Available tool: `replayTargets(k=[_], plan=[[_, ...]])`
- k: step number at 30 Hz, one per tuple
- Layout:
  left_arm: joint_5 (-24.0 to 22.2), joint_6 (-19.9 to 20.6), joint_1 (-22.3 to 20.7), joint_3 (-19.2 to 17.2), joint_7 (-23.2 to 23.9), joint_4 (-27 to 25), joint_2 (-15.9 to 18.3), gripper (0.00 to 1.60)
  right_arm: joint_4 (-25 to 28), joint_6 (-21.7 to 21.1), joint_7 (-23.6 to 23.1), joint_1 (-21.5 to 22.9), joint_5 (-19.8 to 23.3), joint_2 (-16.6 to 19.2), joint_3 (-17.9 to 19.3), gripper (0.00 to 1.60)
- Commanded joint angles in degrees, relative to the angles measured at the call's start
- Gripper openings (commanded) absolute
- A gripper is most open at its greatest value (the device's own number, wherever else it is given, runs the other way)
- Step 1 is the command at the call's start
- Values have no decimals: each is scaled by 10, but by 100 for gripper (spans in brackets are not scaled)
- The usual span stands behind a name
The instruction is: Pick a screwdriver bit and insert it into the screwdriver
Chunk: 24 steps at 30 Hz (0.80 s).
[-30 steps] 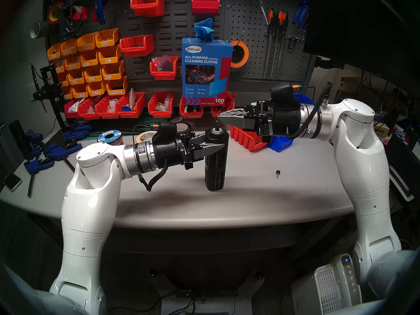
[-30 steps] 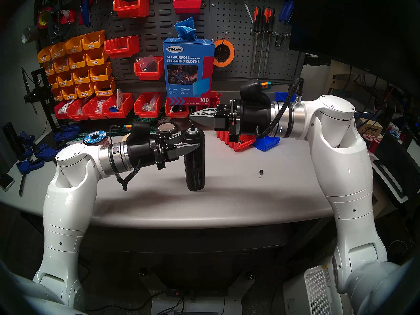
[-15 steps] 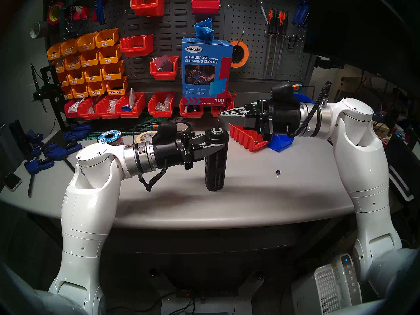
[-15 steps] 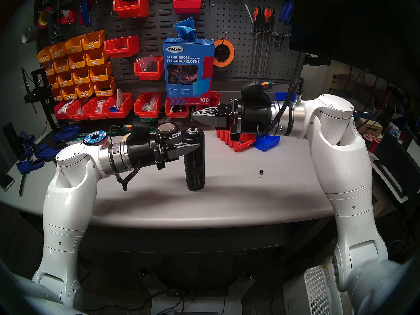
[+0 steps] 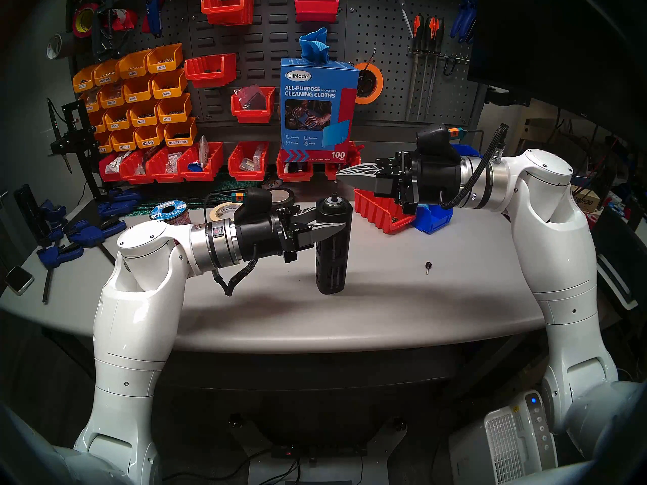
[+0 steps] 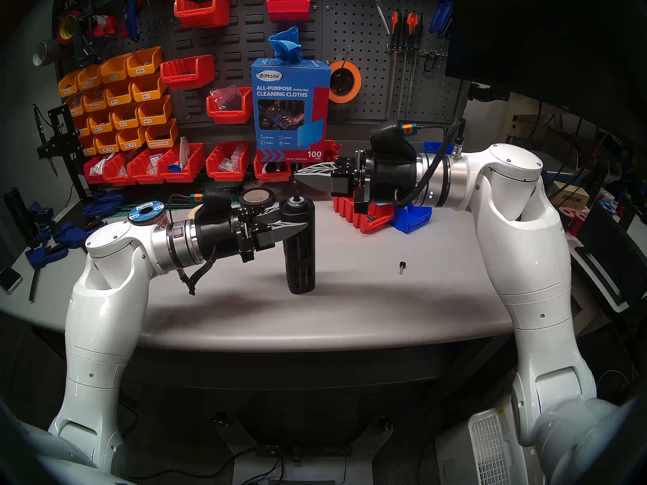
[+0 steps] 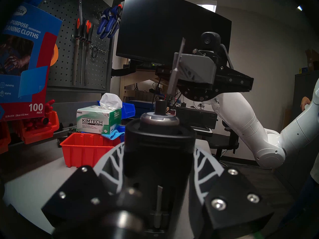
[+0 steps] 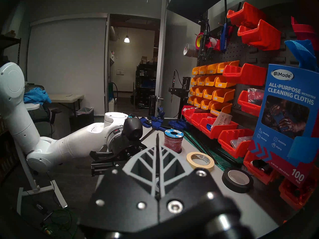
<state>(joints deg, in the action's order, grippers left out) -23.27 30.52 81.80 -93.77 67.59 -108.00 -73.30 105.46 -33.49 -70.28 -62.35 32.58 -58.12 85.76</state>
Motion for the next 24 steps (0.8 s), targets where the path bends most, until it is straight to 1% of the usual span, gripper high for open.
replayTargets(k=[1, 24], plan=[[4, 5, 11, 1, 1, 0, 7, 0, 0, 4, 2, 16, -3, 2, 4, 0], [1, 3, 7, 5, -1, 4, 11, 0, -6, 6, -5, 17, -3, 7, -3, 0]])
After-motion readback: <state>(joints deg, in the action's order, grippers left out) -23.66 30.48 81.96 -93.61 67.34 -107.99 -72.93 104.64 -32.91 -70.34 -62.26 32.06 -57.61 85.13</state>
